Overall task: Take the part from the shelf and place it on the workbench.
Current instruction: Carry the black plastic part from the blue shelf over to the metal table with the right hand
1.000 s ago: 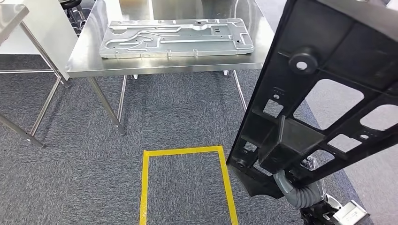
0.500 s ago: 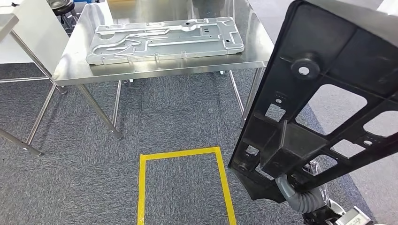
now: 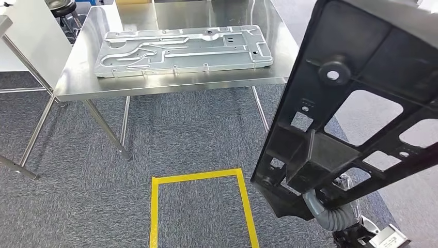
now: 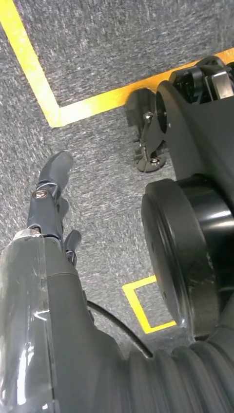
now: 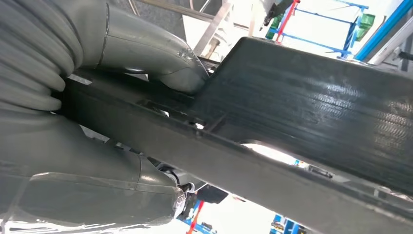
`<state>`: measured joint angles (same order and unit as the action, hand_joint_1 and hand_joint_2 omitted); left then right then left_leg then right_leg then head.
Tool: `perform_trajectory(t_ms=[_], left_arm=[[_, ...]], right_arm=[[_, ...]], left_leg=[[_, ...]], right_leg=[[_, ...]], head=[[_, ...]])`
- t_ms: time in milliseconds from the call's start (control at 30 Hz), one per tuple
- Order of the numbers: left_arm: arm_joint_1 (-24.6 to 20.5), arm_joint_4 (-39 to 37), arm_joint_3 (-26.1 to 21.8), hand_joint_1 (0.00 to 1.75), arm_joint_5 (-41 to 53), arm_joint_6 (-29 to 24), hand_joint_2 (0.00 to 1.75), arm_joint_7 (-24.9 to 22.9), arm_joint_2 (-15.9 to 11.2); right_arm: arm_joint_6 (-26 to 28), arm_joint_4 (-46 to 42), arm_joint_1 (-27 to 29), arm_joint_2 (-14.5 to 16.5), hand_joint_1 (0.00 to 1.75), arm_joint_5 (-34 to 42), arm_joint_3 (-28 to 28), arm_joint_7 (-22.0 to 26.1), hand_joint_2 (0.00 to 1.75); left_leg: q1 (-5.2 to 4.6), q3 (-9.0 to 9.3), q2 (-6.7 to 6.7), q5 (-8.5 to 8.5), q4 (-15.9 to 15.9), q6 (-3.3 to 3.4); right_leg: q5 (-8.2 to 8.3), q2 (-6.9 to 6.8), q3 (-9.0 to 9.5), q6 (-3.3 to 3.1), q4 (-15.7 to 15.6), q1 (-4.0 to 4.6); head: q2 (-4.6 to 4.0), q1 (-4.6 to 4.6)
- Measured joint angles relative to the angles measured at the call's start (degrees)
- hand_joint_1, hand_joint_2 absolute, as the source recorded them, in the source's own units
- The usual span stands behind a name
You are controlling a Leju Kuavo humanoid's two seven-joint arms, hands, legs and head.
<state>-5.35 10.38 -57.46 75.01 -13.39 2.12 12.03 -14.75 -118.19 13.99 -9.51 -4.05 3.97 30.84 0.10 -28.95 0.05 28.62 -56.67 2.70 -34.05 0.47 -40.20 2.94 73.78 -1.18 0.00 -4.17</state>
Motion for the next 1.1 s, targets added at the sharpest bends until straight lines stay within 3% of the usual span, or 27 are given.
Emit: perform_trajectory(t_ms=[33, 100, 167, 267, 333, 400, 467, 500, 533, 567, 633, 700, 800, 867, 967, 1000, 1033, 1067, 1100], left_arm=[[0.05, 0.0, -0.01, 0.0, -0.02, -0.01, 1.75, 0.0, 0.02], [0.1, 0.0, -0.01, 0.0, -0.05, -0.01, 1.75, 0.0, 0.08], [0.03, 0.0, -0.02, 0.0, -0.11, -0.02, 1.75, 0.0, 0.1], [-0.05, 0.0, -0.03, 0.0, -0.16, -0.08, 1.75, 0.0, 0.1], [-0.07, 0.0, -0.03, 0.0, -0.17, -0.09, 1.75, 0.0, 0.1], [-0.1, 0.0, -0.04, 0.0, -0.22, -0.09, 1.75, 0.02, 0.1], [-0.26, 0.0, -0.11, 0.0, -0.33, -0.08, 1.75, 0.12, 0.1], [-0.38, 0.0, -0.15, 0.0, -0.35, -0.07, 1.75, 0.17, 0.1], [-0.5, 0.0, -0.17, 0.0, -0.34, -0.06, 1.75, 0.2, 0.1], [-0.54, 0.0, -0.19, 0.0, -0.29, -0.05, 1.75, 0.17, 0.1], [-0.39, 0.0, -0.24, 0.0, -0.24, -0.05, 1.75, 0.13, 0.08], [-0.35, 0.0, -0.31, 0.0, -0.2, -0.05, 1.75, 0.1, 0.03], [-0.51, 0.0, -0.35, 0.0, -0.13, -0.09, 1.75, 0.07, 0.04], [-0.46, 0.0, -0.37, 0.0, -0.06, -0.09, 1.75, 0.03, 0.04], [-0.24, 0.0, -0.38, 0.0, -0.03, -0.06, 1.75, 0.03, 0.08], [-0.12, 0.0, -0.38, 0.0, -0.03, -0.04, 1.75, 0.03, 0.09], [-0.01, 0.0, -0.39, 0.0, -0.03, -0.03, 1.75, 0.03, 0.1], [0.06, 0.0, -0.4, 0.0, -0.03, -0.03, 1.75, 0.03, 0.11], [0.1, 0.0, -0.41, 0.0, -0.02, -0.03, 1.75, 0.02, 0.12]], right_arm=[[-0.05, 0.08, -0.04, 0.0, 1.75, 0.02, 0.0, 0.0, 1.75], [-0.2, 0.15, -0.2, 0.0, 1.75, 0.04, -0.01, 0.0, 1.75], [-0.44, 0.26, -0.43, 0.01, 1.75, 0.08, -0.03, -0.02, 1.75], [-0.67, 0.36, -0.57, -0.01, 1.75, 0.12, -0.07, -0.03, 1.75], [-0.68, 0.36, -0.69, -0.02, 1.75, 0.13, -0.08, -0.01, 1.75], [-0.69, 0.36, -0.86, -0.02, 1.75, 0.14, -0.08, 0.0, 1.75], [-0.7, 0.37, -0.92, -0.01, 1.75, 0.14, -0.08, 0.0, 1.75], [-0.7, 0.38, -0.91, -0.01, 1.75, 0.14, -0.08, 0.0, 1.75], [-0.7, 0.38, -0.92, -0.01, 1.75, 0.14, -0.08, 0.0, 1.75], [-0.7, 0.38, -0.93, -0.01, 1.75, 0.15, -0.08, 0.0, 1.75], [-0.72, 0.42, -0.96, -0.01, 1.75, 0.21, -0.09, -0.01, 1.75], [-0.75, 0.55, -1.02, -0.02, 1.75, 0.27, -0.11, -0.01, 1.75], [-0.74, 0.65, -1.02, -0.15, 1.75, 0.35, -0.13, 0.01, 1.75], [-0.7, 0.66, -1.06, -0.34, 1.75, 0.47, -0.13, 0.09, 1.75], [-0.7, 0.67, -0.95, -0.48, 1.75, 0.57, -0.12, 0.17, 1.75], [-0.7, 0.68, -0.89, -0.48, 1.75, 0.58, -0.12, 0.17, 1.75], [-0.7, 0.68, -0.83, -0.48, 1.75, 0.59, -0.12, 0.17, 1.75], [-0.7, 0.68, -0.8, -0.49, 1.75, 0.61, -0.12, 0.17, 1.75], [-0.7, 0.69, -0.78, -0.49, 1.75, 0.62, -0.12, 0.17, 1.75]], left_leg=[[0.06, 0.7, -0.02, 0.51, 0.0, -0.15], [0.2, 2.32, -0.02, 1.74, -0.01, -0.63], [0.15, 3.26, 0.01, 2.88, 0.09, -1.35], [0.05, 4.18, 0.19, 3.39, 0.0, -2.49], [0.16, 3.15, 0.2, 3.36, -3.22, -2.95], [0.26, -1.03, 0.16, 4.92, -10.51, -3.23], [0.25, -5.95, 0.16, 8.53, -16.82, -3.35], [0.23, -7.44, 0.16, 9.8, -17.71, -3.29], [0.15, -8.07, 0.16, 9.84, -16.77, -3.09], [0.05, -8.02, 0.15, 8.29, -14.27, -2.73], [-0.46, -7.3, -0.02, 1.64, -7.59, -1.51], [-0.99, -6.66, -0.34, -2.63, -3.82, -0.65], [-0.97, -4.73, -0.47, -2.85, -2.33, -0.19], [-0.7, -3.07, -0.4, -2.64, -1.32, 0.23], [-0.56, -1.89, -0.37, -1.69, -0.87, 0.46], [-0.53, -1.45, -0.4, -1.21, -0.88, 0.41], [-0.47, -0.82, -0.43, -0.66, -0.88, 0.28], [-0.36, -0.02, -0.46, -0.04, -0.89, 0.1], [-0.26, 0.76, -0.46, 0.66, -0.88, -0.17]], right_leg=[[1.59, -0.1, -0.16, 0.1, -1.48, -0.14], [6.97, -0.54, 1.88, 0.24, -8.81, -0.33], [9.82, -0.96, 3.58, -0.37, -14.21, -0.07], [9.47, -0.61, 4.25, -1.95, -15.14, 0.18], [8.95, -0.4, 5.43, -2.8, -15.48, 0.05], [8.16, -0.39, 6.56, -3.4, -15.65, 0.13], [7.13, -0.3, 7.65, -3.66, -15.66, 0.36], [6.54, -0.23, 8.39, -3.72, -15.66, 0.5], [5.92, -0.14, 9.23, -3.75, -15.66, 0.67], [5.29, -0.06, 10.15, -3.77, -15.67, 0.86], [4.03, 0.11, 11.74, -3.69, -15.68, 1.23], [2.96, 0.39, 12.81, -3.19, -15.71, 1.36], [3.15, 0.5, 13.57, -2.16, -14.22, 1.25], [2.77, 0.27, 11.7, -1.53, -10.09, 1.09], [-1.52, 0.1, 4.65, -0.6, -0.85, 0.56], [-2.5, 0.05, 2.77, -0.36, 0.47, 0.37], [-2.24, -0.03, 1.86, -0.11, -0.14, 0.18], [-0.63, -0.12, 1.82, 0.09, -2.47, 0.01], [2.36, -0.27, 2.42, 0.26, -6.08, -0.13]], head=[[0.0, 0.01], [0.0, 0.01], [0.0, 0.02], [0.0, 0.03], [0.0, 0.03], [0.0, 0.03], [0.0, 0.03], [0.0, 0.03], [0.0, 0.03], [0.0, 0.03], [0.0, 0.03], [0.0, 0.04], [0.0, 0.04], [0.0, 0.04], [0.0, 0.04], [0.0, 0.04], [0.0, 0.04], [0.0, 0.04], [0.0, 0.04]])
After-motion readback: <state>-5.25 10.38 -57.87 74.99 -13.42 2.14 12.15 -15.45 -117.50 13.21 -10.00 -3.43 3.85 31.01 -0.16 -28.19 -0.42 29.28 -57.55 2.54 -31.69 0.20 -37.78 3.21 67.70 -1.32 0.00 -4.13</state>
